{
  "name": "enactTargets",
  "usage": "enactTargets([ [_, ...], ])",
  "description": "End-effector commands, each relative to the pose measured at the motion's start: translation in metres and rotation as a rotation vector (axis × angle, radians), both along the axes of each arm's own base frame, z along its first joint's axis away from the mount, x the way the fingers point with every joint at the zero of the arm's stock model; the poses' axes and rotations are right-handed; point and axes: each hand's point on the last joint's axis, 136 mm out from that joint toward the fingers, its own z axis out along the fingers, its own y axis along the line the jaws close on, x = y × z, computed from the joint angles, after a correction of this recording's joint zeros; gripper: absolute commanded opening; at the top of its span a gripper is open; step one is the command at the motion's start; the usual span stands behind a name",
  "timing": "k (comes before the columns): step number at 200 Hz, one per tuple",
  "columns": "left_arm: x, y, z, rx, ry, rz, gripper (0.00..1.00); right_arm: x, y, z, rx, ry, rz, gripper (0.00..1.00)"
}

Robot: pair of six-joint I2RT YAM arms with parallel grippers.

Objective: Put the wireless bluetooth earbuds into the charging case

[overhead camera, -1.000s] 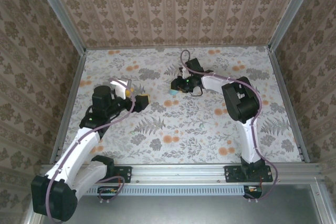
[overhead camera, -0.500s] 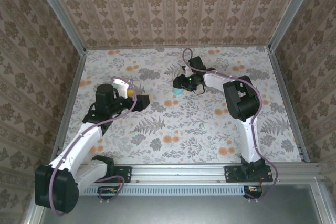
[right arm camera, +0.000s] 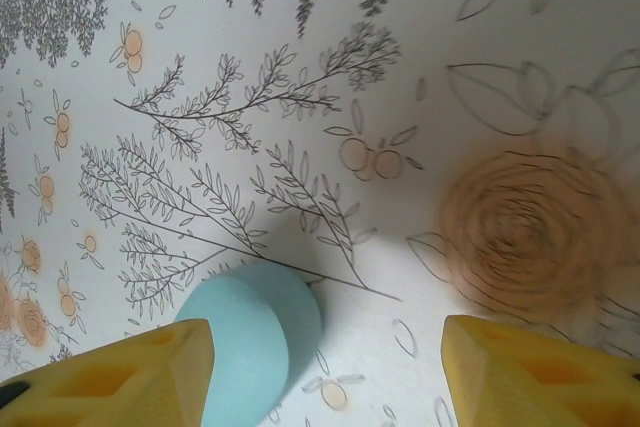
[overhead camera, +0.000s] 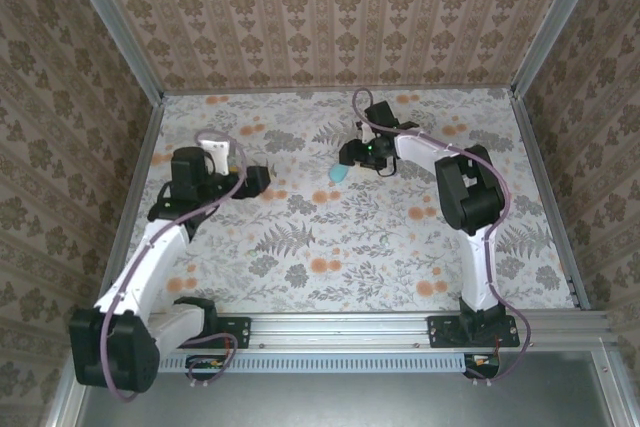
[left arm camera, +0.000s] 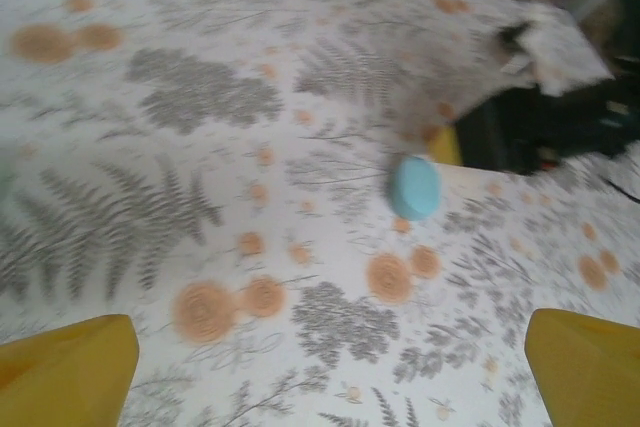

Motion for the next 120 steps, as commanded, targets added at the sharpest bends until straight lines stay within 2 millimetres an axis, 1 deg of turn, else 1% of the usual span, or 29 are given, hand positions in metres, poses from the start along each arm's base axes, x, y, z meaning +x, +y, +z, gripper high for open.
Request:
enactTargets([
  [1,0.015,0.042,-0.031,-0.024,0.235,0.223,1.0,-0.006,-0.014,0.031,-0.056,-0.052,-0.002,0.63],
  [3,0.016,0.046,-0.031,-0.026,0.245,0.236,1.0,-0.007,-0.014,0.033,-0.054,-0.055,-0.003,0.63],
  [12,0.024,0.059,-0.047,-0.033,0.33,0.288,1.0,-0.009,-0.015,0.041,-0.046,-0.068,-0.009,0.64],
  [14,0.027,0.06,-0.047,-0.033,0.337,0.293,1.0,-0.009,-0.015,0.043,-0.044,-0.072,-0.009,0.64],
  [22,0.034,0.068,-0.057,-0.02,0.385,0.324,1.0,-0.012,-0.015,0.051,-0.034,-0.085,-0.014,0.64],
  [24,0.036,0.07,-0.056,-0.016,0.384,0.332,1.0,-0.012,-0.015,0.052,-0.031,-0.088,-0.015,0.64],
  [30,0.042,0.075,-0.062,-0.001,0.405,0.352,1.0,-0.014,-0.015,0.059,-0.022,-0.1,-0.017,0.64],
  [46,0.058,0.085,-0.074,0.042,0.449,0.401,1.0,-0.021,-0.015,0.068,-0.002,-0.115,-0.02,0.64],
  [51,0.063,0.087,-0.078,0.051,0.465,0.414,1.0,-0.023,-0.015,0.072,0.005,-0.124,-0.023,0.64],
  [75,0.08,0.098,-0.096,0.091,0.546,0.503,1.0,-0.034,-0.016,0.08,0.023,-0.135,-0.025,0.64],
  [90,0.09,0.107,-0.101,0.132,0.582,0.575,1.0,-0.038,-0.017,0.084,0.03,-0.141,-0.027,0.65],
  [100,0.095,0.108,-0.107,0.163,0.609,0.591,1.0,-0.042,-0.017,0.087,0.037,-0.146,-0.027,0.65],
  [120,0.112,0.107,-0.112,0.17,0.619,0.596,1.0,-0.046,-0.017,0.092,0.054,-0.156,-0.031,0.65],
])
